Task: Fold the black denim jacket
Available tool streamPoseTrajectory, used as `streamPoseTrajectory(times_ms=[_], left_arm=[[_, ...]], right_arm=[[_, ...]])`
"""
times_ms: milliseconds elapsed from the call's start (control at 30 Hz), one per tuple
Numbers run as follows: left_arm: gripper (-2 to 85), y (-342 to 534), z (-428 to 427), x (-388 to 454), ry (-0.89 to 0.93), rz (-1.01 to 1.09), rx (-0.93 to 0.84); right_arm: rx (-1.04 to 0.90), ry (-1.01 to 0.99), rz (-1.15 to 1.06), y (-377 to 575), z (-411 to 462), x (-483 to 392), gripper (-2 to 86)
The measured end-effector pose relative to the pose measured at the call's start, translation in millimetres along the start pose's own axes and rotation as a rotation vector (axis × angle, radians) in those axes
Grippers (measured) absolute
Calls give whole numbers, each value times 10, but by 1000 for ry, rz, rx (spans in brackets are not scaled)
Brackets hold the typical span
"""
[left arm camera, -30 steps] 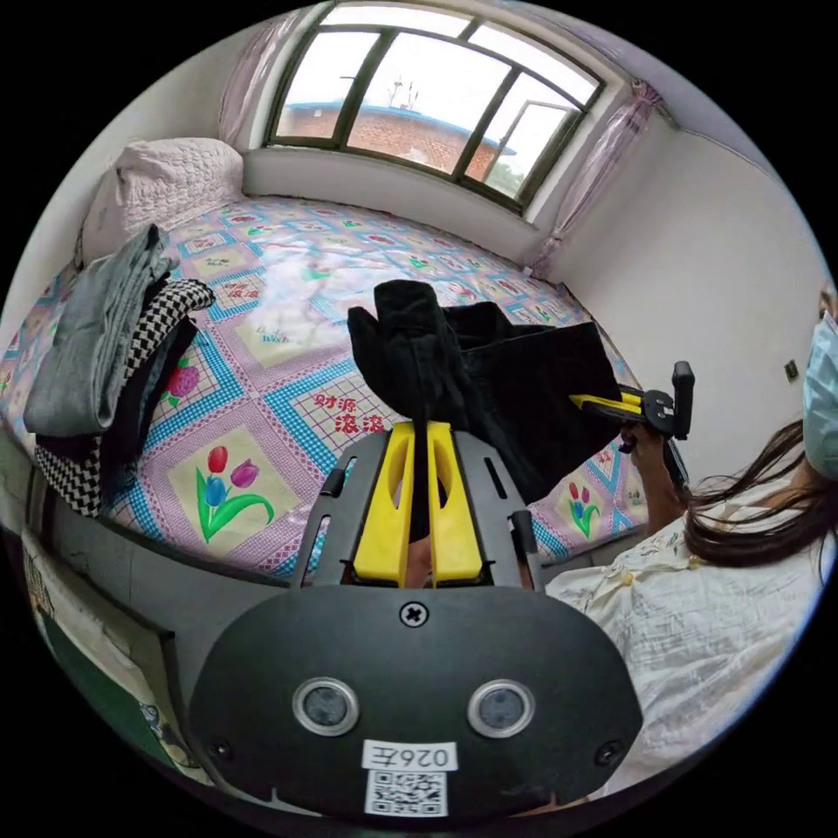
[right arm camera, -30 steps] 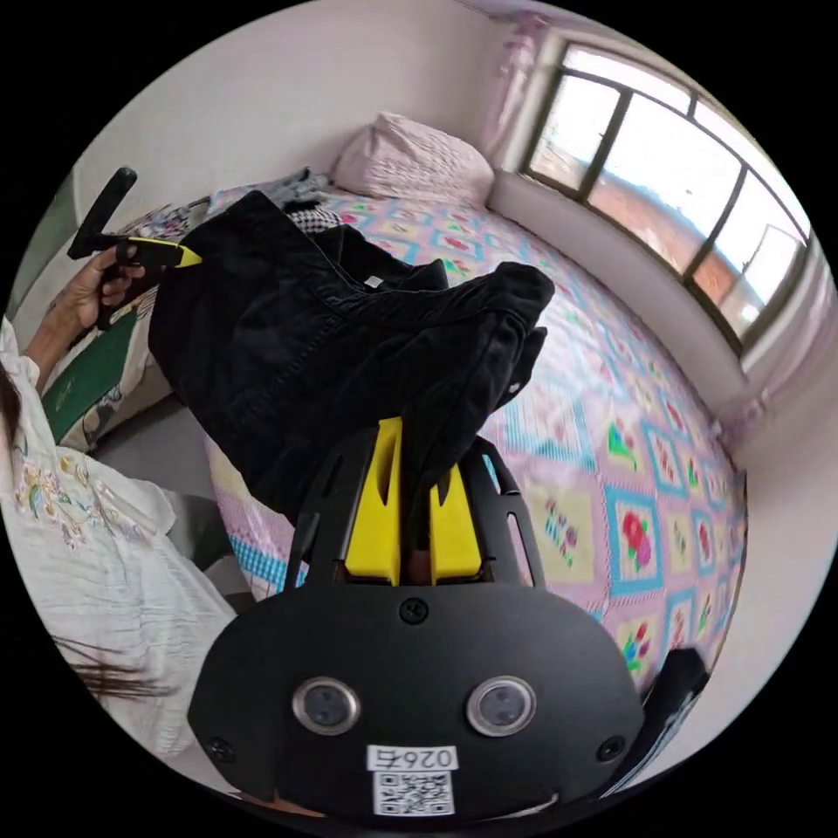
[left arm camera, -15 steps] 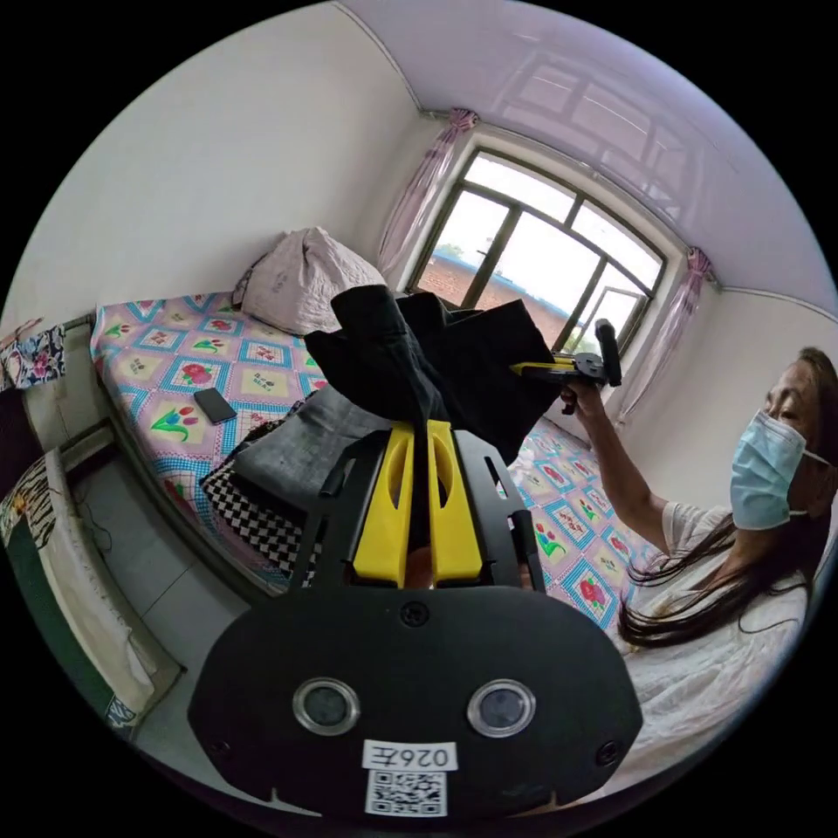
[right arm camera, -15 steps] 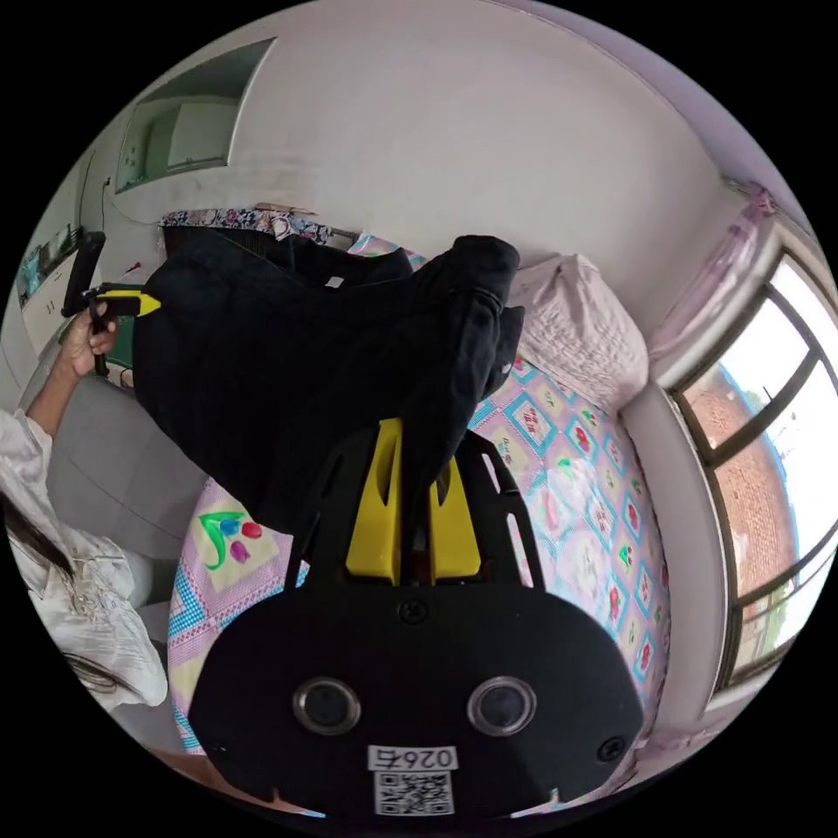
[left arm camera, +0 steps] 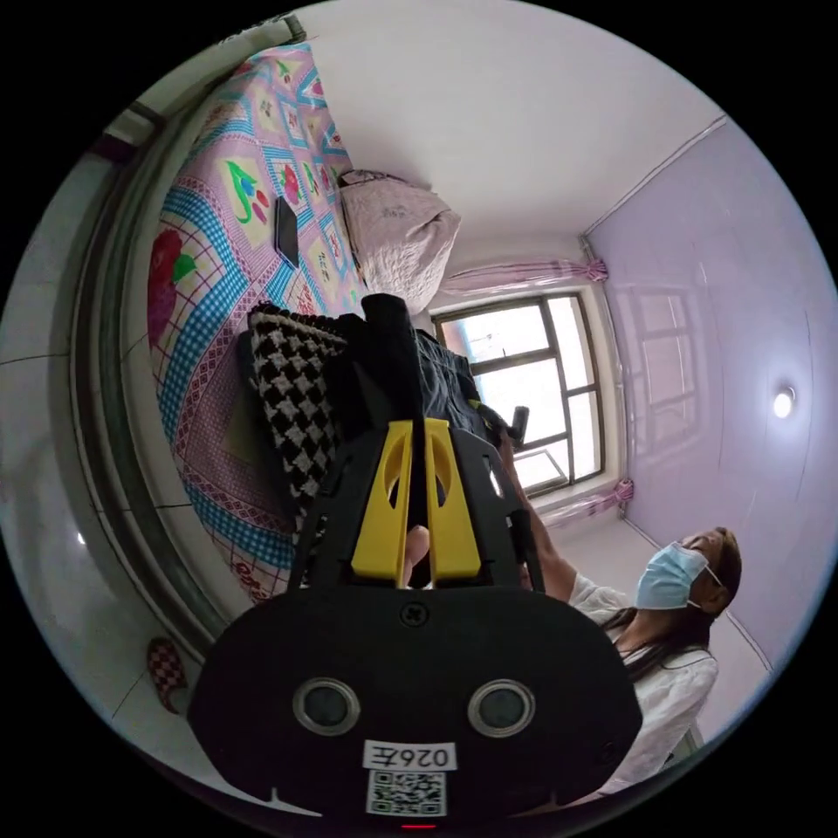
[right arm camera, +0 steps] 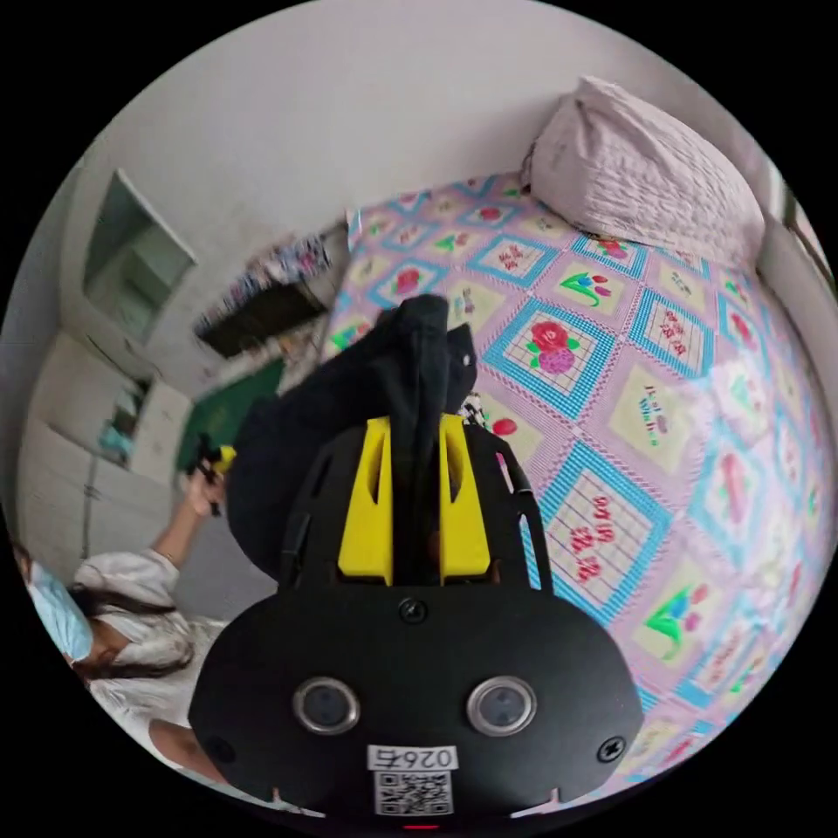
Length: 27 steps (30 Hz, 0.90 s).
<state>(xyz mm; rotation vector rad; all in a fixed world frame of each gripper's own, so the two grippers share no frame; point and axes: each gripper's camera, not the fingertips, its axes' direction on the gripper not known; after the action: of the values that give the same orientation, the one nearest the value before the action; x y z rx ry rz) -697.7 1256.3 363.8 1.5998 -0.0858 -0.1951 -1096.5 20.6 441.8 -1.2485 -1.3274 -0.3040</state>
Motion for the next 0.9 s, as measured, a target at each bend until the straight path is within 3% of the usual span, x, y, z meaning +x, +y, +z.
streamPoseTrajectory(times_ms=[67, 133, 200, 367, 433, 567, 667, 900], left_arm=[[-8, 21, -111, -61, 3, -18, 10], [-9, 77, -286, -139, -1, -75, 51], [-10, 124, -407, -128, -32, -89, 74], [-10, 366, -569, -69, -349, -190, 41], [-10, 587, -525, -105, -519, -303, -1], [-10, 933, -264, -50, -625, -426, -54], [-10, 1062, 283, 209, -658, -405, -198], [-10, 1377, 2397, 1649, -661, -9, -570]], right_arm=[[70, -38, 171, 304, -187, 517, 42], [60, 38, 268, 546, -267, 746, 37], [167, 110, 335, 861, -525, 828, 32], [568, -40, 334, 2305, -1435, 639, 25], [636, -64, 320, 2945, -1612, 459, 20], [780, -85, 406, 4738, -1835, 75, -4], [822, -85, 536, 6062, -1934, -178, -8], [765, 60, 824, 8743, -2453, -1126, -10]])
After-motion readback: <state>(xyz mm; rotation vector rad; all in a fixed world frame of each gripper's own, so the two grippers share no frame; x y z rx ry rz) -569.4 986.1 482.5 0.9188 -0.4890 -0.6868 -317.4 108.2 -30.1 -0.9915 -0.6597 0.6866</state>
